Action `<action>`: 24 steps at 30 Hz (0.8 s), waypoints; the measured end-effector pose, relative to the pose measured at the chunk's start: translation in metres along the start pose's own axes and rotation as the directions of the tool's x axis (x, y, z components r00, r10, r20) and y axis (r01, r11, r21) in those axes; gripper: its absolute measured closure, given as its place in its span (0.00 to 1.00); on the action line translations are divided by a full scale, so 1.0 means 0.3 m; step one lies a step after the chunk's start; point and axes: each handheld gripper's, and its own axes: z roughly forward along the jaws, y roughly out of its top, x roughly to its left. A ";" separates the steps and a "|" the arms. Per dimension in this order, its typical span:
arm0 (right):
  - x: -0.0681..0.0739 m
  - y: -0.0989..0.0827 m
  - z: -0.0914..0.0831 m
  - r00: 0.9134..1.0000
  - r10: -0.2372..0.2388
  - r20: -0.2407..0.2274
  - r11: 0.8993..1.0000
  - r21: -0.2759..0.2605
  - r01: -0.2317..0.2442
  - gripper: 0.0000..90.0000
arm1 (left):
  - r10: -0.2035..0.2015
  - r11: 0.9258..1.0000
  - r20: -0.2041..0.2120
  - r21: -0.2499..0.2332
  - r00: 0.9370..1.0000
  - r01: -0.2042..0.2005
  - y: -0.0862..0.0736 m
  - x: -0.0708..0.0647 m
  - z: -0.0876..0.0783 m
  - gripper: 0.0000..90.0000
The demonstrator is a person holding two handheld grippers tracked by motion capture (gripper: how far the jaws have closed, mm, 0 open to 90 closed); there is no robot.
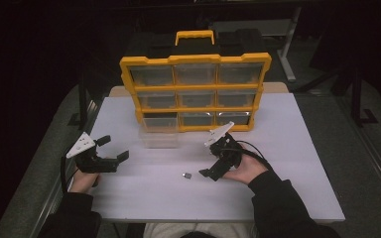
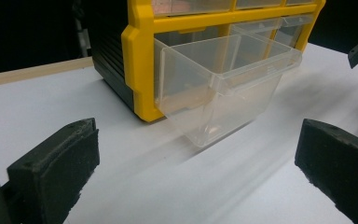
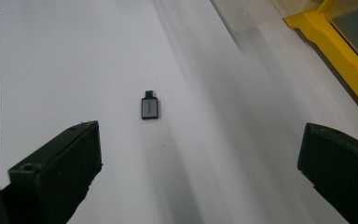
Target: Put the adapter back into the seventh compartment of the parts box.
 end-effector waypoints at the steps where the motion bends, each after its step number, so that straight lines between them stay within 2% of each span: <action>1: 0.001 0.002 0.004 1.000 -0.002 -0.002 1.000 0.003 0.002 0.00 | 0.001 1.000 0.000 0.000 1.000 -0.001 0.000 0.000 0.000 0.00; 24: 0.045 0.041 0.094 0.997 -0.054 -0.052 0.996 0.069 0.058 0.00 | 0.001 1.000 0.004 0.001 1.000 -0.001 0.000 -0.002 0.001 0.00</action>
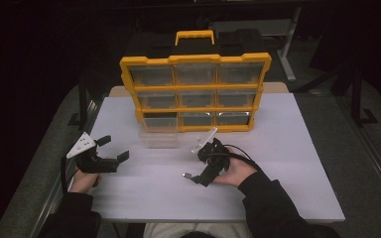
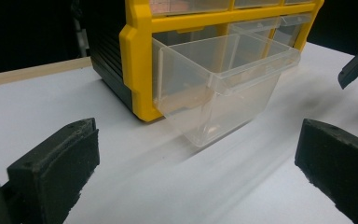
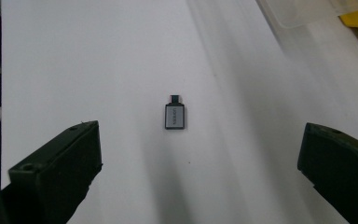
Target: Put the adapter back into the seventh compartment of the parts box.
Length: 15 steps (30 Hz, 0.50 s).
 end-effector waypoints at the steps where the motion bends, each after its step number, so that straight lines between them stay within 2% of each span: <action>1: 0.001 0.002 0.005 1.000 -0.002 -0.002 1.000 0.003 0.002 0.00 | 0.000 1.000 0.000 -0.001 1.000 0.000 0.000 0.000 0.000 0.00; 8: 0.012 0.013 0.040 1.000 -0.009 -0.025 1.000 0.027 0.010 0.00 | 0.002 1.000 0.002 0.002 1.000 -0.002 -0.001 -0.002 0.002 0.00; 15: 0.014 0.025 0.072 0.998 -0.020 -0.061 0.999 0.042 0.023 0.10 | 0.007 1.000 0.003 0.004 1.000 -0.007 -0.001 -0.002 0.003 0.00</action>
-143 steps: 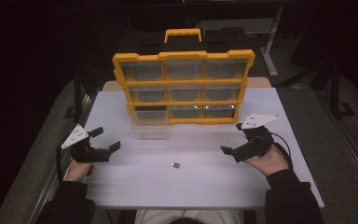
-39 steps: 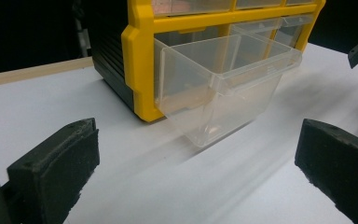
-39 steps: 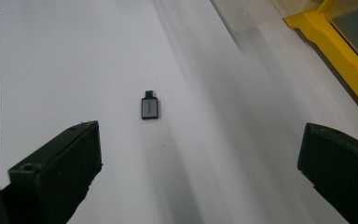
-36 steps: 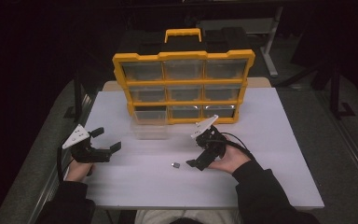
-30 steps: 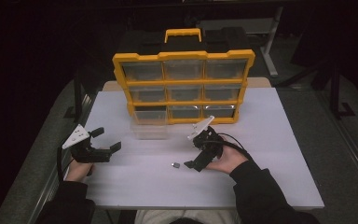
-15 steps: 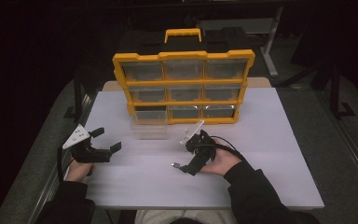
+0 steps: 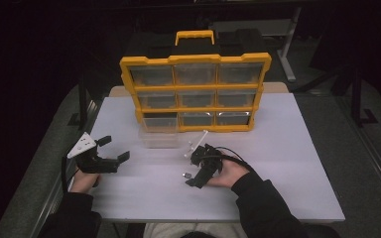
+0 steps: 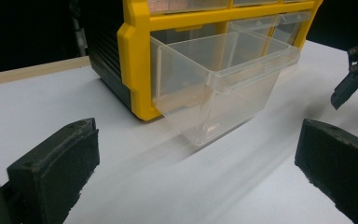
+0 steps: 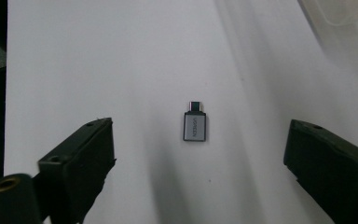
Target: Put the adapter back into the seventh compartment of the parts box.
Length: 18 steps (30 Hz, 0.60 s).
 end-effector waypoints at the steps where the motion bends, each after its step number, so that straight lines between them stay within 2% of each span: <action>1: 0.001 0.002 0.004 1.000 -0.001 -0.003 1.000 0.004 0.001 0.12 | 0.001 1.000 0.000 0.002 1.000 -0.001 0.000 0.000 0.000 0.00; 15: 0.009 0.020 0.064 1.000 -0.013 -0.028 0.999 0.045 0.014 0.50 | 0.003 1.000 0.001 0.007 1.000 -0.003 -0.001 -0.001 0.003 0.00; 18: 0.012 0.019 0.073 0.999 -0.017 -0.027 0.998 0.054 0.019 0.63 | 0.002 1.000 0.004 0.008 1.000 -0.002 -0.002 0.000 0.003 0.00</action>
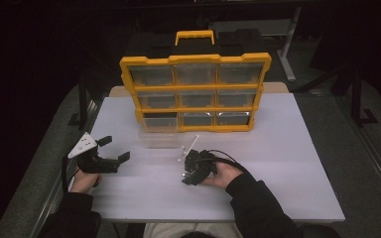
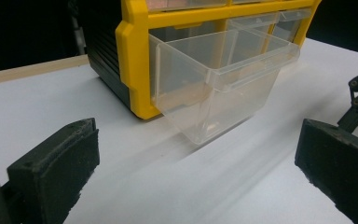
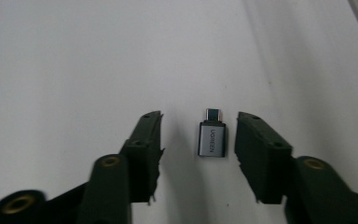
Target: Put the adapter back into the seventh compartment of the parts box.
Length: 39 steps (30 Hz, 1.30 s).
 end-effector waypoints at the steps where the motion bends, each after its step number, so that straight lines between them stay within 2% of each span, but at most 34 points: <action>1: 0.001 0.000 0.002 1.000 -0.010 0.006 1.000 0.000 0.010 0.68 | 0.001 1.000 0.000 0.000 1.000 -0.001 0.000 0.000 0.000 0.00; 6: 0.003 0.002 0.006 0.999 -0.018 0.029 1.000 0.007 0.018 0.83 | 0.001 1.000 0.000 0.000 1.000 -0.001 0.000 -0.001 0.000 0.00; 11: 0.004 0.001 0.003 0.999 -0.022 0.044 1.000 0.012 0.021 0.83 | 0.002 1.000 0.000 0.000 1.000 -0.002 0.000 -0.001 0.001 0.00; 17: 0.002 0.001 -0.010 0.999 -0.006 0.036 1.000 0.006 0.006 0.83 | 0.002 1.000 0.000 0.001 1.000 -0.002 -0.001 -0.001 0.002 0.00; 39: -0.021 0.033 -0.117 0.999 -0.009 0.047 0.999 -0.037 0.010 0.83 | 0.001 1.000 -0.003 -0.001 1.000 -0.001 0.000 0.000 0.000 0.00</action>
